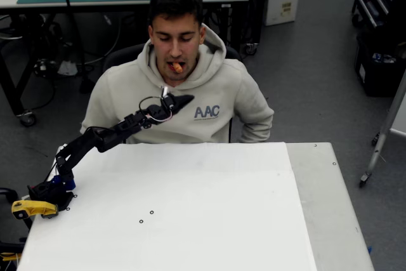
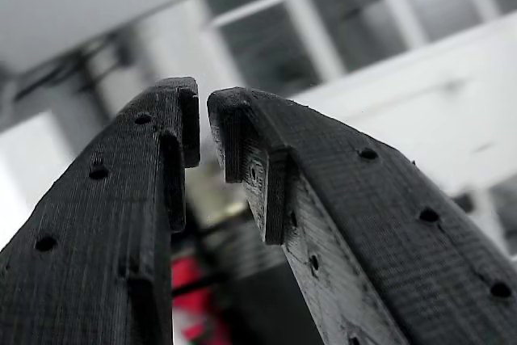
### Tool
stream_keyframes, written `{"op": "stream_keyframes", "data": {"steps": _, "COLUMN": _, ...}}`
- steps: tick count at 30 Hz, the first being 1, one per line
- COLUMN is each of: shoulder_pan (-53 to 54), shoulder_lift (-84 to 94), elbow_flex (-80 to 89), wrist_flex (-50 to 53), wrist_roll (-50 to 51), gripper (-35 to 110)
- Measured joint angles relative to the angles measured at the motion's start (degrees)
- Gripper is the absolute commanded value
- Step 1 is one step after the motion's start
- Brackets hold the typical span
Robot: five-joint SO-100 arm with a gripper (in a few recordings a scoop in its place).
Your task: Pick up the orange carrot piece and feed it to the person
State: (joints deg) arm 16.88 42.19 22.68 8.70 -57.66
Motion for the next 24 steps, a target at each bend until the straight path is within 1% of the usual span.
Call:
{"op": "stream_keyframes", "data": {"steps": 14, "shoulder_pan": -0.79, "shoulder_lift": 36.39, "elbow_flex": 51.33, "wrist_flex": 0.0, "wrist_roll": 24.96, "gripper": -3}}
{"op": "stream_keyframes", "data": {"steps": 19, "shoulder_pan": -1.23, "shoulder_lift": 44.82, "elbow_flex": 66.01, "wrist_flex": 0.0, "wrist_roll": 30.67, "gripper": -3}}
{"op": "stream_keyframes", "data": {"steps": 24, "shoulder_pan": -3.78, "shoulder_lift": 51.59, "elbow_flex": 79.28, "wrist_flex": 0.0, "wrist_roll": 33.84, "gripper": -3}}
